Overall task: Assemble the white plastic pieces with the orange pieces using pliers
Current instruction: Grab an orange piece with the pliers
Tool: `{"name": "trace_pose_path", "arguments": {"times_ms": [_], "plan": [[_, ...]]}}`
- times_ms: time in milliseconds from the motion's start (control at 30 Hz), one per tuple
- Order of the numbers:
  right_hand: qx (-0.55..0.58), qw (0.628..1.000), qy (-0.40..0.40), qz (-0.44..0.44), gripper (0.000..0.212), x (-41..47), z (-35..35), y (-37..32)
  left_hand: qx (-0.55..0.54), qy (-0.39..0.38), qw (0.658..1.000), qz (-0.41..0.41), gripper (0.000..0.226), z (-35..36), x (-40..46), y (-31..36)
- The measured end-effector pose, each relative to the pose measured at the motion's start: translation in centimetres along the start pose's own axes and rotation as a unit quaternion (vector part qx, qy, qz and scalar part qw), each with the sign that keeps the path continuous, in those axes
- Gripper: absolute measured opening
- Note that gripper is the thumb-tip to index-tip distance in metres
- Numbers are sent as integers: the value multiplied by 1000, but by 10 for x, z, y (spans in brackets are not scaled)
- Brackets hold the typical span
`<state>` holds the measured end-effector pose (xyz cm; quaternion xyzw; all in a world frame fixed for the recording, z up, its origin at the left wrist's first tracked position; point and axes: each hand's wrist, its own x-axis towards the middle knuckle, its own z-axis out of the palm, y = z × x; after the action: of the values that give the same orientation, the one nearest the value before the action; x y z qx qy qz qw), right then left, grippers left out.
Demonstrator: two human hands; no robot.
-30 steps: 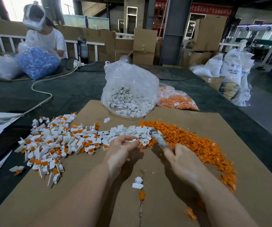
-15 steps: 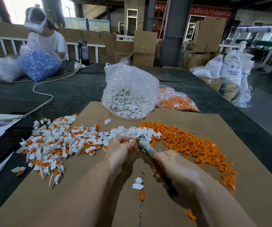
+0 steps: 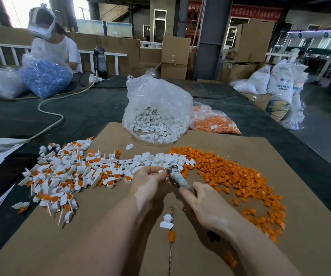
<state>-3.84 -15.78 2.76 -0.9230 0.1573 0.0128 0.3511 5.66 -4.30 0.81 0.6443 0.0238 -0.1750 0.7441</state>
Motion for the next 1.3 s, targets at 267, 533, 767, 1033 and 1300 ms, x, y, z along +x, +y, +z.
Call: {"name": "trace_pose_path", "arguments": {"times_ms": [267,533,767,1033,1300], "plan": [[-110,984,142,11,38,1,3,22,68,9,996,50,14,-12,-2,-9],[-388,889,240,50,50,9,-4,58,326,-42,930,163,19,-26,1,-19],[-279,914,279,-93,28,10,14,35,349,-52,919,177,12,-25,6,-20],[-71,940,267,-200,6,14,59,11,336,-90,916,201,14,-29,1,-23],[3,955,254,-155,6,18,62,16,377,-107,894,216,30,-30,-1,-32]]}}
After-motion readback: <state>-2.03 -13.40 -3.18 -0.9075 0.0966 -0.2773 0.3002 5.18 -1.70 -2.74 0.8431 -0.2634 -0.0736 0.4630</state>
